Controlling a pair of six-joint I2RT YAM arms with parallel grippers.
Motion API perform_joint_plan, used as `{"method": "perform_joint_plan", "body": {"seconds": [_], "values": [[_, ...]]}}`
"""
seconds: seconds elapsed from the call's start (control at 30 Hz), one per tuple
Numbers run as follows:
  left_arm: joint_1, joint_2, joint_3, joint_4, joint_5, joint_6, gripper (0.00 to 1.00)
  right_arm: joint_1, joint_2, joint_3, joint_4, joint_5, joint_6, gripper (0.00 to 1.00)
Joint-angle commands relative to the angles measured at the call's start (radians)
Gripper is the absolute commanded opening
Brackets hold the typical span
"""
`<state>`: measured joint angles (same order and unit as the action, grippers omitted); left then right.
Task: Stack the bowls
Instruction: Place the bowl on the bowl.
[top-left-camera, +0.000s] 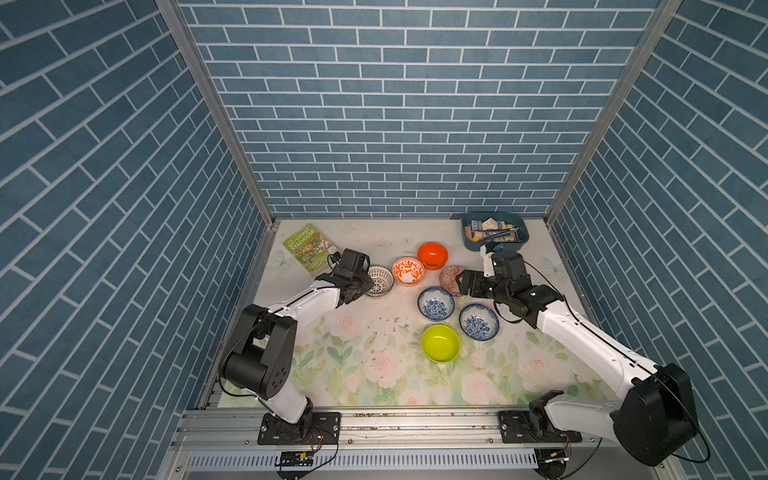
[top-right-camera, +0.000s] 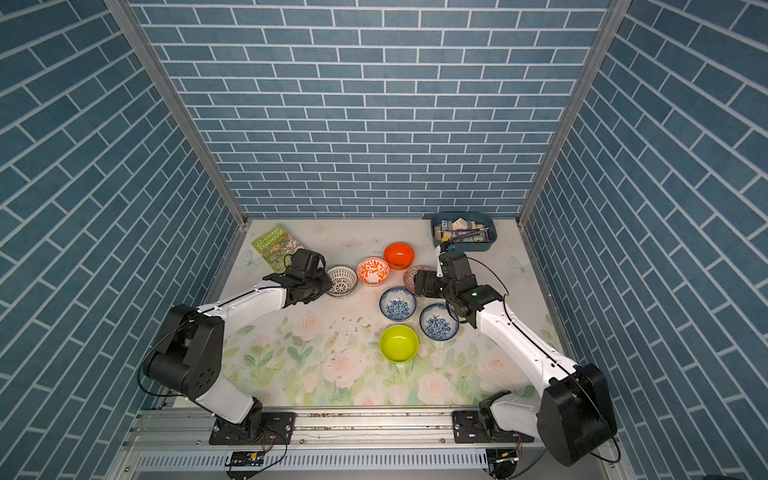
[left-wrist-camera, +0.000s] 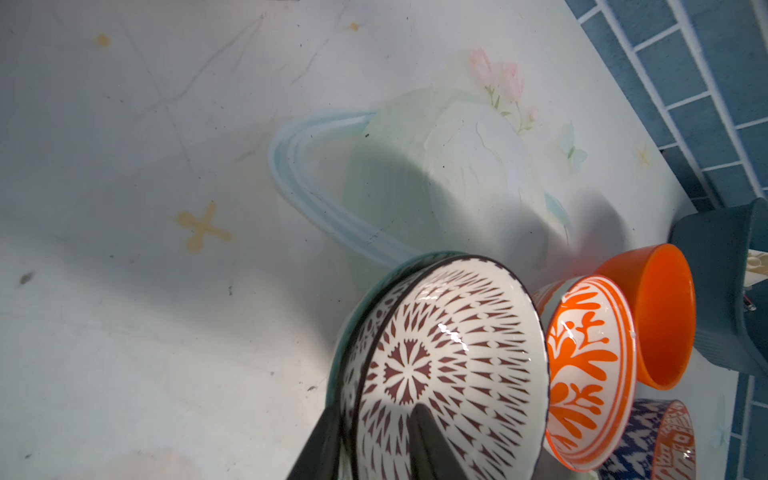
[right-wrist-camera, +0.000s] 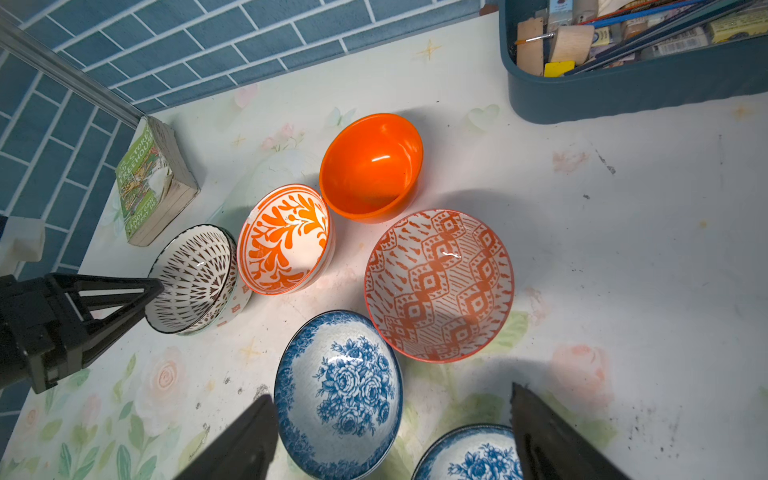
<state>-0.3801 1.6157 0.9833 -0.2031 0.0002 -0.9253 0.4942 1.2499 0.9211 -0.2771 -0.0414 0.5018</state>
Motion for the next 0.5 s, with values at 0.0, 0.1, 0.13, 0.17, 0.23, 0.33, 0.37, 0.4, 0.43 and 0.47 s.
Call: {"method": "perform_joint_plan", "body": {"seconds": [0.0,0.1,0.13,0.17,0.23,0.33,0.37,0.4,0.43,0.47], "values": [[-0.005,-0.023,0.023,-0.038,-0.021,0.003,0.41,-0.013,0.011,0.036,-0.016,-0.022,0.031,0.9],[-0.005,-0.046,0.016,-0.055,-0.035,0.002,0.49,-0.032,0.021,0.042,-0.027,-0.027,0.039,0.9],[-0.005,-0.051,0.013,-0.058,-0.035,0.004,0.52,-0.039,0.024,0.044,-0.03,-0.028,0.042,0.9],[-0.005,-0.055,0.008,-0.059,-0.035,0.004,0.54,-0.049,0.028,0.046,-0.033,-0.028,0.046,0.9],[-0.004,-0.066,0.002,-0.062,-0.034,0.004,0.57,-0.07,0.038,0.052,-0.04,-0.051,0.049,0.9],[-0.005,-0.087,-0.003,-0.068,-0.042,0.007,0.59,-0.105,0.058,0.061,-0.063,-0.076,0.051,0.9],[-0.005,-0.095,-0.002,-0.072,-0.047,0.011,0.61,-0.117,0.066,0.064,-0.067,-0.084,0.049,0.9],[-0.004,-0.102,-0.003,-0.071,-0.05,0.017,0.62,-0.128,0.075,0.066,-0.071,-0.092,0.048,0.9],[-0.004,-0.112,-0.005,-0.069,-0.053,0.025,0.64,-0.14,0.083,0.067,-0.072,-0.102,0.044,0.89],[-0.005,-0.119,-0.005,-0.067,-0.056,0.033,0.66,-0.15,0.09,0.068,-0.071,-0.108,0.042,0.89]]}}
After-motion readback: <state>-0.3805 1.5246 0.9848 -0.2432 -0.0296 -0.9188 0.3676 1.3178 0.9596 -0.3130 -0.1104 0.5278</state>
